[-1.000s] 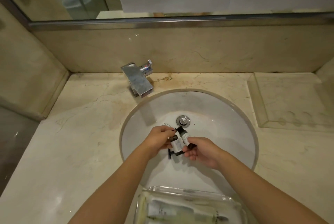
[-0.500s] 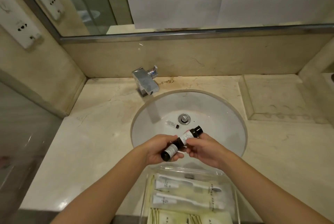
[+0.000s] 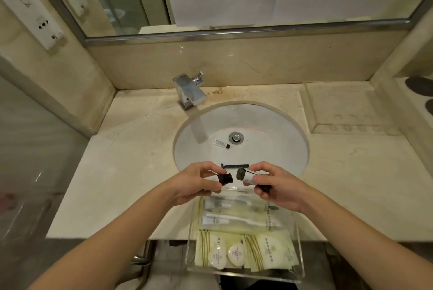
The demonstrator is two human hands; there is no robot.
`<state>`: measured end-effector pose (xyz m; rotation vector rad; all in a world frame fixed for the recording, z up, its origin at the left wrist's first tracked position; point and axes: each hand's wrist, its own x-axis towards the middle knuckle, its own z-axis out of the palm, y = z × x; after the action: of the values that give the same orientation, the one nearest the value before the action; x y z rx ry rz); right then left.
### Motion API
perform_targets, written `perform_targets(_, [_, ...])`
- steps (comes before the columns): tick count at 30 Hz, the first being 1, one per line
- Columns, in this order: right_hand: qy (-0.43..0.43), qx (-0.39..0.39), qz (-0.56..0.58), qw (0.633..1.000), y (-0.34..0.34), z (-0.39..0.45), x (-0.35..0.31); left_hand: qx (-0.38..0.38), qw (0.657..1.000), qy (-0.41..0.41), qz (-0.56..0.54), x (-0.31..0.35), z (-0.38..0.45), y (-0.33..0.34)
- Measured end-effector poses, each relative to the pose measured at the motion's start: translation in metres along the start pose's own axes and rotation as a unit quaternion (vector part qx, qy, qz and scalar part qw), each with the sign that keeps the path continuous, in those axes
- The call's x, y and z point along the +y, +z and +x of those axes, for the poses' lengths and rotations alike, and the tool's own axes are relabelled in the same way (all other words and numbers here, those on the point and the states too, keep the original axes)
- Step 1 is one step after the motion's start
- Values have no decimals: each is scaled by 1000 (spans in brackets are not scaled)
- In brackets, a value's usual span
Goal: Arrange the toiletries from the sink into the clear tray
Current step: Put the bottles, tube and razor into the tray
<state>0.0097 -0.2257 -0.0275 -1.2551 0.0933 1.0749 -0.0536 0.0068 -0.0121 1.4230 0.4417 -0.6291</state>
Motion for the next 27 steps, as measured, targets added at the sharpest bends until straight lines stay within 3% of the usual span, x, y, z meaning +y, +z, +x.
perform_targets(4, [-12, 21, -96, 995, 7, -10, 11, -9, 999, 16, 32, -9, -12, 5])
perform_targets(10, [-37, 55, -183, 981, 16, -18, 25, -12, 999, -4, -35, -20, -20, 9])
perform_targets(15, [-42, 78, -271, 958, 19, -18, 32, 27, 999, 41, 4, -30, -20, 6])
perform_targets(23, [-41, 89, -269, 958, 29, -21, 41, 50, 996, 72, 21, -45, -20, 2])
perform_targets(27, [-54, 80, -333, 938, 32, -22, 47, 56, 996, 73, 6, -50, -22, 5])
